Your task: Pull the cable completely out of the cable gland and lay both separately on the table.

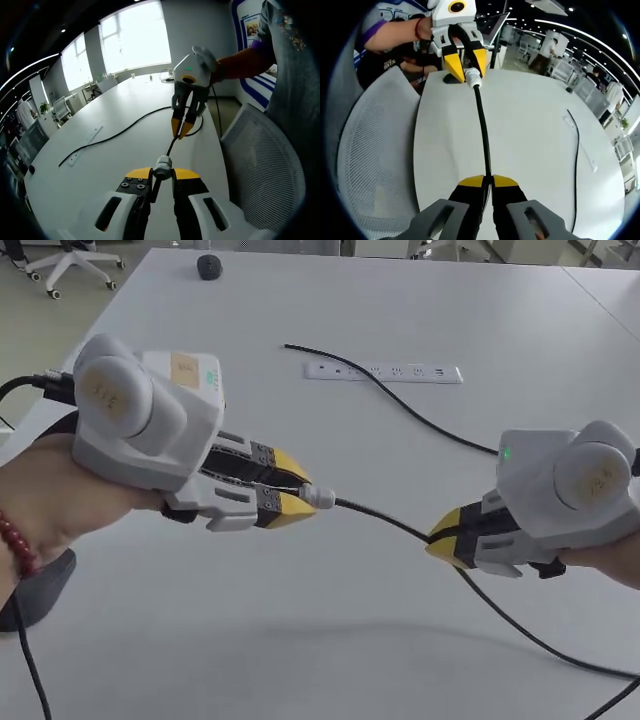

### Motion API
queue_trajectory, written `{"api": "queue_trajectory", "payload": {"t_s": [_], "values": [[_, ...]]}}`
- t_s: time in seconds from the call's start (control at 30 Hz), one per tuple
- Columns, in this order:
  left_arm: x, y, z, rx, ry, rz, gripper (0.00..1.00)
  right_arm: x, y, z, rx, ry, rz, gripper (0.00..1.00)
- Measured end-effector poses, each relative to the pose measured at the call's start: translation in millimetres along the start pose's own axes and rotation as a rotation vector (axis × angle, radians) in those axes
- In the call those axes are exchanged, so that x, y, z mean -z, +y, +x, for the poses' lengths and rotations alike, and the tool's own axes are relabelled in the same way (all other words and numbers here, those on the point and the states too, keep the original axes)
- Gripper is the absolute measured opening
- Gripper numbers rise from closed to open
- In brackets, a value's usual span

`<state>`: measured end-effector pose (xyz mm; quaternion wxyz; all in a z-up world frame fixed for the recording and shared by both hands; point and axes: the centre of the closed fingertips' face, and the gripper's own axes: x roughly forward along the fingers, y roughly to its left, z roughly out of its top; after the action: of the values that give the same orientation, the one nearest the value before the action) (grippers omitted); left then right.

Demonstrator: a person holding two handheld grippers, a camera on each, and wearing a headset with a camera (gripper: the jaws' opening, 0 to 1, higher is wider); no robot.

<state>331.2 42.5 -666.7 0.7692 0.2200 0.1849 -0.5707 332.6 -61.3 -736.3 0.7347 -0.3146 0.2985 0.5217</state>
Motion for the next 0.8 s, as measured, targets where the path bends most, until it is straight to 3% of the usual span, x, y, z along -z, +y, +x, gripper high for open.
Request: {"api": "queue_trajectory", "payload": {"t_s": [0.33,0.8], "values": [[6.6,1.6,-3.2,-0.010,0.007,-0.013,0.16,13.0,-8.3,-1.3,0.024,0.037,0.019,0.00],[6.4,2.7,-6.5,-0.021,0.003,-0.022,0.16,23.4,-24.0,-7.9,0.086,0.065,0.073,0.00]]}}
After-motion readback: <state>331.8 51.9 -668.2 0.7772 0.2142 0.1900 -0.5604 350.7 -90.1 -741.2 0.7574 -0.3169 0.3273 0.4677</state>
